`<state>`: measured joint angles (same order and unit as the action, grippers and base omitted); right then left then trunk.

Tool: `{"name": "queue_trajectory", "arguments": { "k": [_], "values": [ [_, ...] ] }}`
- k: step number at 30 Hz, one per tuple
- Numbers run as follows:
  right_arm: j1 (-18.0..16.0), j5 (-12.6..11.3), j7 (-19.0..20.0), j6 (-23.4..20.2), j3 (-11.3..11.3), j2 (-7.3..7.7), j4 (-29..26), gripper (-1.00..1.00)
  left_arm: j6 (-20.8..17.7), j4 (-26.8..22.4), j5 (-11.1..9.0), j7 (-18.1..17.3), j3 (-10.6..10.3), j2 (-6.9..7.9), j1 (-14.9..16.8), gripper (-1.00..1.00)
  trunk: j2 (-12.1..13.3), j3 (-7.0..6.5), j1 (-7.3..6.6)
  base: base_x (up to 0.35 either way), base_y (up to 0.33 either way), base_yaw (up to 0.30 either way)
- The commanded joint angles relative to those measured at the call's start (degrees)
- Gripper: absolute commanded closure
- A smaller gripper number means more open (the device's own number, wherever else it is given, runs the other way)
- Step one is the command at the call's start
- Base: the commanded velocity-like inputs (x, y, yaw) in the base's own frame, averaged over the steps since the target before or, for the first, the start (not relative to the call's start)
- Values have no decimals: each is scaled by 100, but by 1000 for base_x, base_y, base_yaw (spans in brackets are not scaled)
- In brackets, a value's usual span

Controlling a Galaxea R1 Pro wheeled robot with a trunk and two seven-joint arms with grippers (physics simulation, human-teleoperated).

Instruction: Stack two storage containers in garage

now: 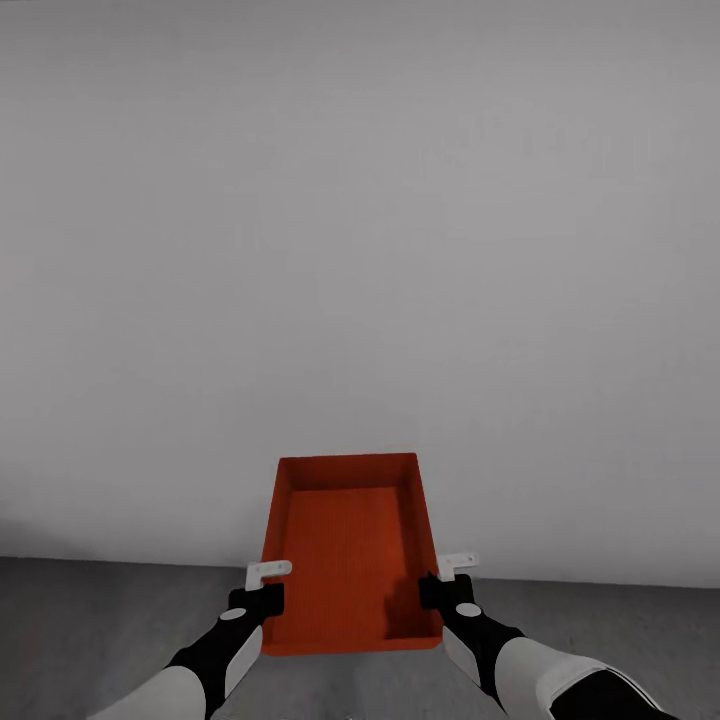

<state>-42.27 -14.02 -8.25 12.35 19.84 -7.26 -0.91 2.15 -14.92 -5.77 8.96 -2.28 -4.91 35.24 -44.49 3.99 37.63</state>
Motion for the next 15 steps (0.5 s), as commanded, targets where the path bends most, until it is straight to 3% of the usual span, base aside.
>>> {"name": "queue_trajectory", "arguments": {
  "k": [1, 15],
  "values": [
    [-9, 22, -19, 172, -209, -4, -15, 100, 23, 23, -65, 176, 8, 67, 1, 100, -9, 19, 1, 0, 0, 0],
    [-9, 22, -19, 172, -215, -4, -16, 100, 14, 7, -81, 167, 8, 52, 1, 100, -9, 148, 1, 0, 0, 0]
  ]
}}
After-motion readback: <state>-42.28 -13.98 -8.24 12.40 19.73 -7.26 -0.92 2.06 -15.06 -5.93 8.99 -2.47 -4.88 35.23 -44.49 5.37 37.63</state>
